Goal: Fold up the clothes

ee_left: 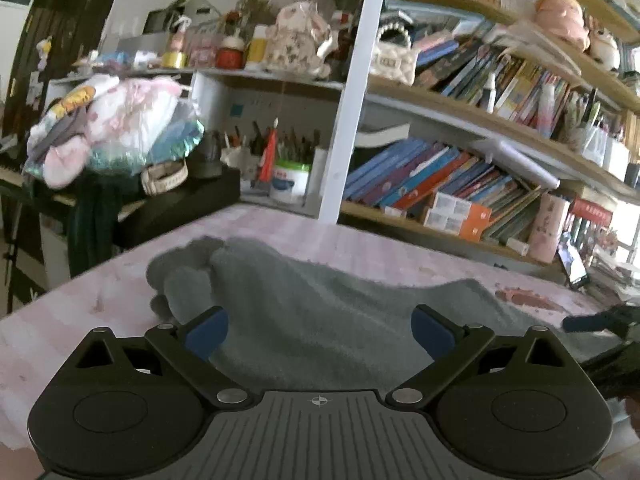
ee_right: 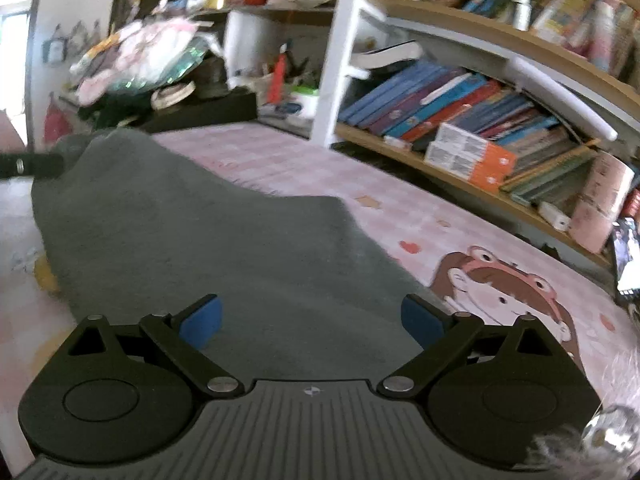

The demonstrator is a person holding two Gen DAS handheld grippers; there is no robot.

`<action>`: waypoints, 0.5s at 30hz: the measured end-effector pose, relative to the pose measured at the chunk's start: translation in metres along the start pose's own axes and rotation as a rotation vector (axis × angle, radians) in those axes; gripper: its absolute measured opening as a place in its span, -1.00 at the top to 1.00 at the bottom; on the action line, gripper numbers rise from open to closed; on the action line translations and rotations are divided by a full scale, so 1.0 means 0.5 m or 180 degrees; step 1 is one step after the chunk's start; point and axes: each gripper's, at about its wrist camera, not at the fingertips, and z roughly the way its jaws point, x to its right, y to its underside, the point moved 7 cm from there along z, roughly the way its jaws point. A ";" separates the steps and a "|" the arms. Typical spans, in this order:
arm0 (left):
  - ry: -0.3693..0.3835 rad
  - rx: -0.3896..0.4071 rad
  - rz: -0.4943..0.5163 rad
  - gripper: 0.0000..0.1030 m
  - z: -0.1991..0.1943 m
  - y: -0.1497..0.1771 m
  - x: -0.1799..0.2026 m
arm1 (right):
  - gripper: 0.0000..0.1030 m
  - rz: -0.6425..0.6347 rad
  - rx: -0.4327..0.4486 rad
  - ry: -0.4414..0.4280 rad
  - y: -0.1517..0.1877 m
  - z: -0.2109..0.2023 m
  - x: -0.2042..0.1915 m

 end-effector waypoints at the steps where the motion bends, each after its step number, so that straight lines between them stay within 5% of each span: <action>1: -0.0023 0.0012 -0.0013 -0.94 -0.001 -0.002 -0.006 | -0.87 -0.0032 -0.0030 -0.0011 0.002 0.005 -0.005; 15: -0.0378 0.0170 -0.0537 -0.92 -0.015 -0.011 -0.105 | -0.90 -0.0121 -0.0147 -0.0058 0.015 0.027 -0.026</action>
